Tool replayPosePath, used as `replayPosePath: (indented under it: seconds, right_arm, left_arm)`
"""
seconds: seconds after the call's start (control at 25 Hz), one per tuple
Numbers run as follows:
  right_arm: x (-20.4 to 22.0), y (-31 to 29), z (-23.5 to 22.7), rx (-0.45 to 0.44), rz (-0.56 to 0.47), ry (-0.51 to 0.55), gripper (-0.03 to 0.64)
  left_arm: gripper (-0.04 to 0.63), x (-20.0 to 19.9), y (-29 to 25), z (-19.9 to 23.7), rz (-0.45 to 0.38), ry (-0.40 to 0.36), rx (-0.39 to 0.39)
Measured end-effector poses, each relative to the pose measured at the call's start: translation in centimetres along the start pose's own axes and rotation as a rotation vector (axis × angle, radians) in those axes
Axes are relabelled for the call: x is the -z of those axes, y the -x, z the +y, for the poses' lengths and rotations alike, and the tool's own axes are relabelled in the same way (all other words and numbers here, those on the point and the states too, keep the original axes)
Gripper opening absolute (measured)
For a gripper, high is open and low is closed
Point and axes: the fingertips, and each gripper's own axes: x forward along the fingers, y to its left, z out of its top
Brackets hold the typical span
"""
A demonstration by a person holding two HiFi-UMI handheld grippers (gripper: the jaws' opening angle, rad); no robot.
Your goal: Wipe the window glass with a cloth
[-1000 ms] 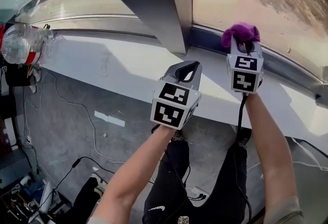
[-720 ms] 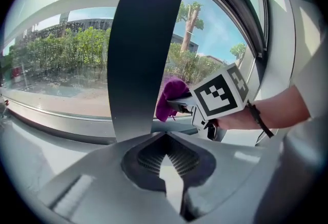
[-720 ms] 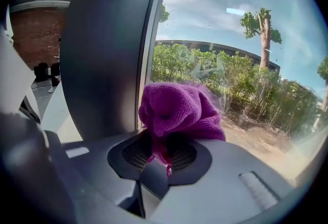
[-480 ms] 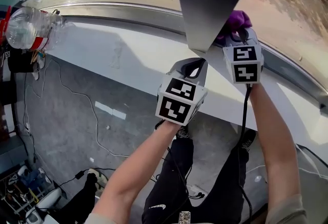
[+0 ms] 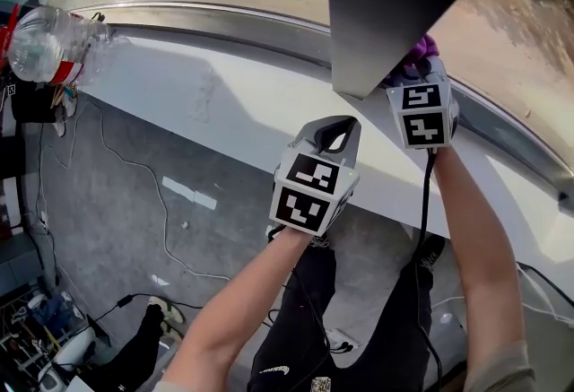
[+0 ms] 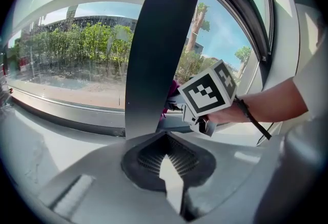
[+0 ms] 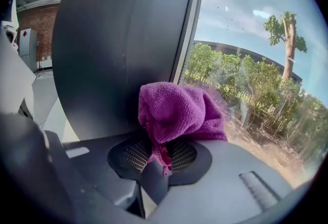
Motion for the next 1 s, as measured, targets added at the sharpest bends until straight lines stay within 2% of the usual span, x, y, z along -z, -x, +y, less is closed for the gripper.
replayPosePath:
  seconds: [0.28, 0.52, 0.72, 1.0]
  right_arm:
    - [0.2, 0.0, -0.1, -0.003, -0.028, 0.009, 0.101]
    - [2.2, 1.7, -2.4, 0.032, -0.035, 0.009, 0.101]
    - [5.6, 4.8, -6.4, 0.069, -0.027, 0.003, 0.101]
    - [11.7, 10.6, -13.8, 0.138, -0.006, -0.028, 0.103]
  left_arm:
    - [0.000, 0.7, -0.6, -0.4, 0.018, -0.005, 0.004]
    - [0.000, 1.1, -2.1, -3.0, 0.041, -0.023, 0.020]
    - [0.000, 0.8, -4.6, -7.6, 0.049, -0.040, 0.061]
    - [0.000, 0.0, -9.0, -16.5, 0.059, -0.088, 0.137]
